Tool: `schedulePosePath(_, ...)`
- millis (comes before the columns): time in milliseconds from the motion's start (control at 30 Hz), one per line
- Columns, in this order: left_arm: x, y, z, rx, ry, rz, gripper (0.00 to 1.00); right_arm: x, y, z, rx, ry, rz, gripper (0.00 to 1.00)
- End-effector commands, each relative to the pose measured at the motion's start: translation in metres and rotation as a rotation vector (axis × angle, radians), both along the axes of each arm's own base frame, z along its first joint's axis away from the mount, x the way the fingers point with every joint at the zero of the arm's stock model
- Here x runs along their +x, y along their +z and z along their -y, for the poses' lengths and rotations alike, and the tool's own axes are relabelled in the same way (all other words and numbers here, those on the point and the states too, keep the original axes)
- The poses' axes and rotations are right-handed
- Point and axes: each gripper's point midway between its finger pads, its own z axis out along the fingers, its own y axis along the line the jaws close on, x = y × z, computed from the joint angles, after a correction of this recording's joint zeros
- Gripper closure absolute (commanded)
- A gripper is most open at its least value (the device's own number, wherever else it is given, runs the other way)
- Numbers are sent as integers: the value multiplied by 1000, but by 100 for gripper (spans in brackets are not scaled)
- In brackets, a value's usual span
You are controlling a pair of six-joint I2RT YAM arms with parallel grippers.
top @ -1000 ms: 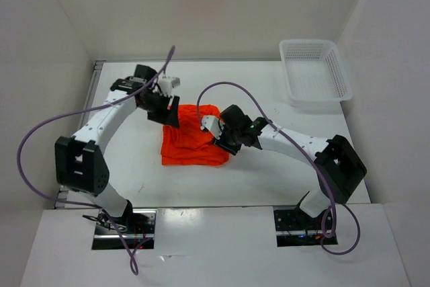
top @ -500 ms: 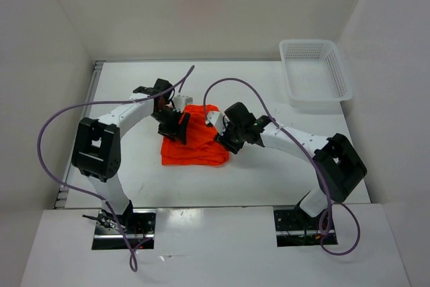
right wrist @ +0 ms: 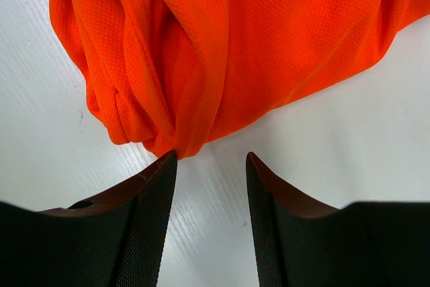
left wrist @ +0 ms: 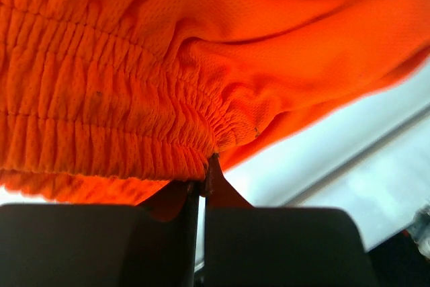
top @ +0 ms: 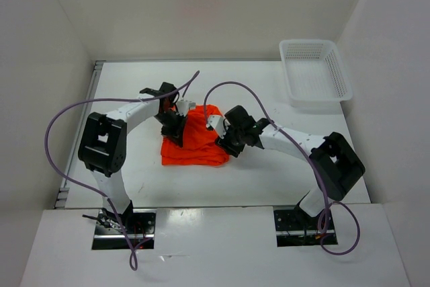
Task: Fold and stack the shorts
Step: Fold the shorts
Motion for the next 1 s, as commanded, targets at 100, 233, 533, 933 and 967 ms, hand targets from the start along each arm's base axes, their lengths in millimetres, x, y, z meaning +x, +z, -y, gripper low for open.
schedulePosePath(100, -3, 95, -4, -88, 27, 43, 100, 3, 3, -8, 35, 21, 26, 49)
schedulePosePath(233, -34, 93, -18, -29, 35, -46, 100, 11, 6, -8, 30, 1, 62, 47)
schedulePosePath(533, -59, 24, -49, 154, 45, -162, 100, 99, 67, -15, 241, -207, 85, 47)
schedulePosePath(933, -52, -15, -60, 232, 46, -158, 98, 171, 59, -64, 410, -362, -38, 43)
schedulePosePath(967, -52, -15, -60, 232, 46, -158, 98, 178, 59, -62, 413, -372, -32, 43)
